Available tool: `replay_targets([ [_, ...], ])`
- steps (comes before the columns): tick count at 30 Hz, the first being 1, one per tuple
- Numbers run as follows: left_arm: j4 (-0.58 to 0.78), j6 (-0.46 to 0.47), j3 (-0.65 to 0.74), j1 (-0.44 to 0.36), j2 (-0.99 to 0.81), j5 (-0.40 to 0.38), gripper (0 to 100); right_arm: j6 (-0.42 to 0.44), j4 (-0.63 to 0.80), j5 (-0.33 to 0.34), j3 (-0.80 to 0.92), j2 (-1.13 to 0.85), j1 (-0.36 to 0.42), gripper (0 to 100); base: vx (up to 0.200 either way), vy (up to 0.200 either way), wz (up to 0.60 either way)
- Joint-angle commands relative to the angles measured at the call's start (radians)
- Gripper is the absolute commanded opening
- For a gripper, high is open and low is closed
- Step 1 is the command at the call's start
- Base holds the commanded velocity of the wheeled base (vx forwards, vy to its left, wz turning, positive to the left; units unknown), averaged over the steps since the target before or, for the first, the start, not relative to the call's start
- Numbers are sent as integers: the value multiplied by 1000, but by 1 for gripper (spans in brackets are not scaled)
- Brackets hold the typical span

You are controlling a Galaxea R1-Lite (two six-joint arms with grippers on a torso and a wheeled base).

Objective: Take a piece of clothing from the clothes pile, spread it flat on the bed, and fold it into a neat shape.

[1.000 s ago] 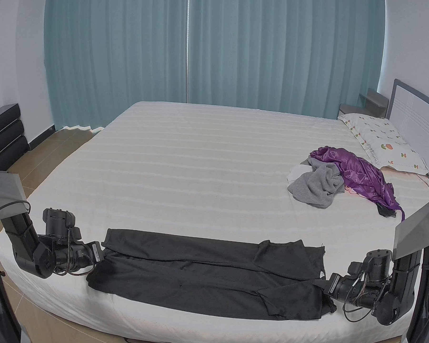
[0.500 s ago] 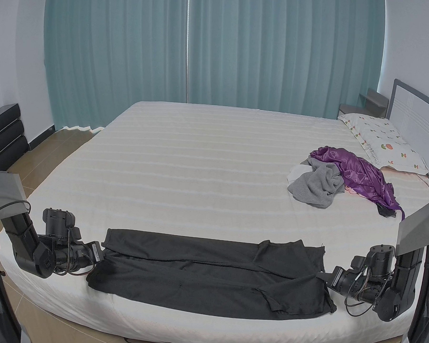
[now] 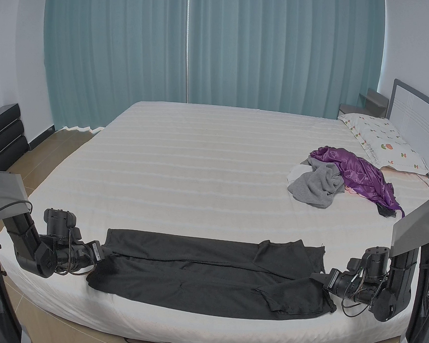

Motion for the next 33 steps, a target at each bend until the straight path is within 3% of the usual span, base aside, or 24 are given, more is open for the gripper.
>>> replay_targets([
  [1, 0, -1, 0, 0, 9, -1, 100, 1, -15, 1, -4, 15, 0, 100, 0, 0, 0],
  [15, 0, -191, -40, 0, -95, -13, 100, 107, -12, -9, -65, -86, -49, 100, 0, 0, 0],
  [19, -7, -193, -49, -22, -18, -2, 100, 165, -9, -13, -82, -65, -45, 100, 0, 0, 0],
  [27, -7, -191, -94, -31, 88, 12, 100, 188, -9, -15, -76, -48, -49, 100, 0, 0, 0],
  [33, -7, -205, -154, -36, 134, 107, 100, 208, -4, -18, -73, -49, -48, 100, 0, 0, 0],
])
